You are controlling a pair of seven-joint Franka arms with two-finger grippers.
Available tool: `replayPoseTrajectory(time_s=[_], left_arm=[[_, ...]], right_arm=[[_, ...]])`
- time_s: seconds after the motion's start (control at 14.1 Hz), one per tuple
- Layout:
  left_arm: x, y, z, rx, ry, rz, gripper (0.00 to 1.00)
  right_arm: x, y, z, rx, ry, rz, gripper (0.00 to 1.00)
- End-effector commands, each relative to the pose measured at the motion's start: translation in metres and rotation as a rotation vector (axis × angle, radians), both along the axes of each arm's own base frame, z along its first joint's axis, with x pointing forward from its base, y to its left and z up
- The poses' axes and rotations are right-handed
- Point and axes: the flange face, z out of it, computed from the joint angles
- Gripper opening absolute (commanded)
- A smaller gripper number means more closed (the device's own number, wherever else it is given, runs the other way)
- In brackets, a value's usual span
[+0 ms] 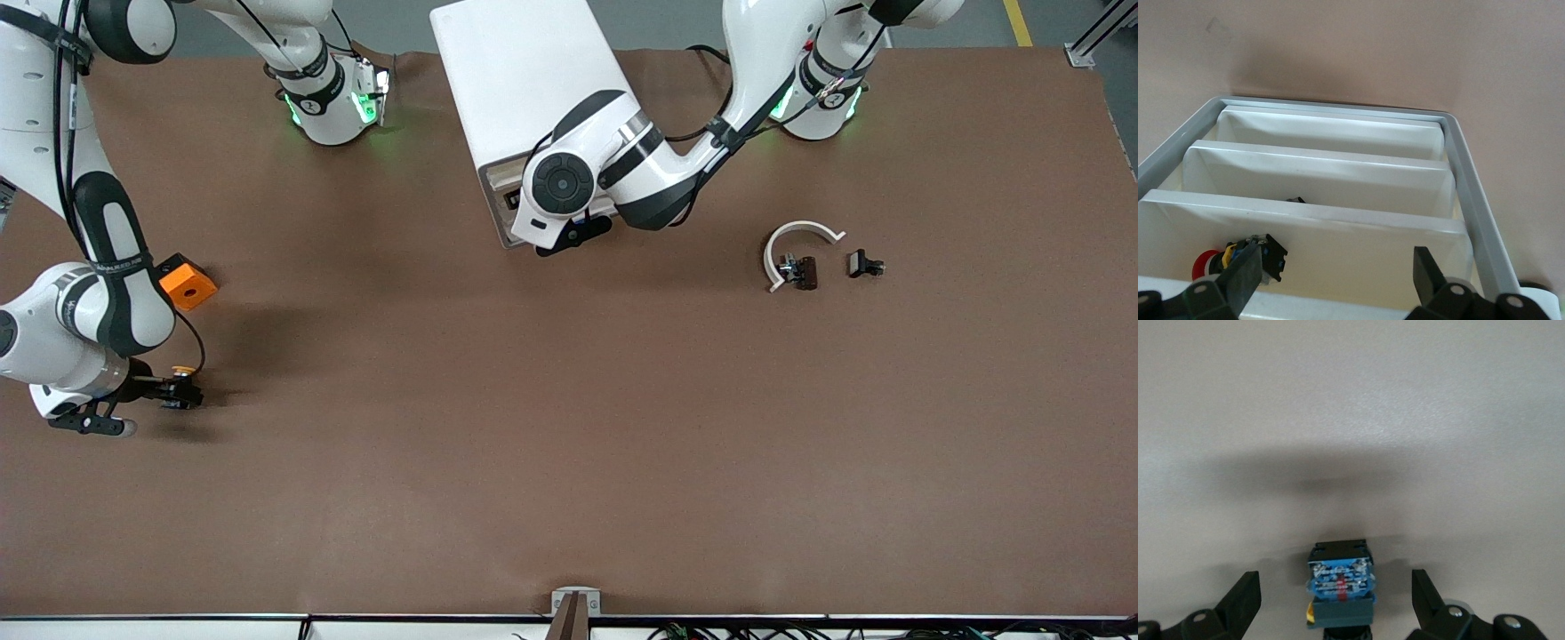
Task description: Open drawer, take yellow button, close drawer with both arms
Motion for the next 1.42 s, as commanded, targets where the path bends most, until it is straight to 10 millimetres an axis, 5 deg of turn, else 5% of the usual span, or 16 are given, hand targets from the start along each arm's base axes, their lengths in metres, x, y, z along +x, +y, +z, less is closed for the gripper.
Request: replayPoseTrajectory(time_s=[0.0,0.35,0.78,1.06,1.35], left_arm=[[-0.001,0.005,0.018,0.0,-0.003,0.033,1.0],[0.047,0.037,0.017,0.056,-0.115,0.06,1.0],[0.143,0.13,0.047,0.087,-0.276,0.095,1.0],[0.169,0.202,0.099,0.087,-0.323,0.023,1.0],[0.182,0.296,0.159,0.054,-0.324,-0.077,1.0]], right_arm=[[0.008,0.011,0.027,0.047,0.037,-0.013,1.0],[0.02,0.036,0.104,0.079,0.097,0.008,1.0],[0.024,0.048,0.253,0.127,0.219,0.031,1.0],[0.004,0.092,0.342,0.079,0.172,-0.008,1.0],[-0.018,0.107,0.39,0.047,0.172,0.015,1.0]])
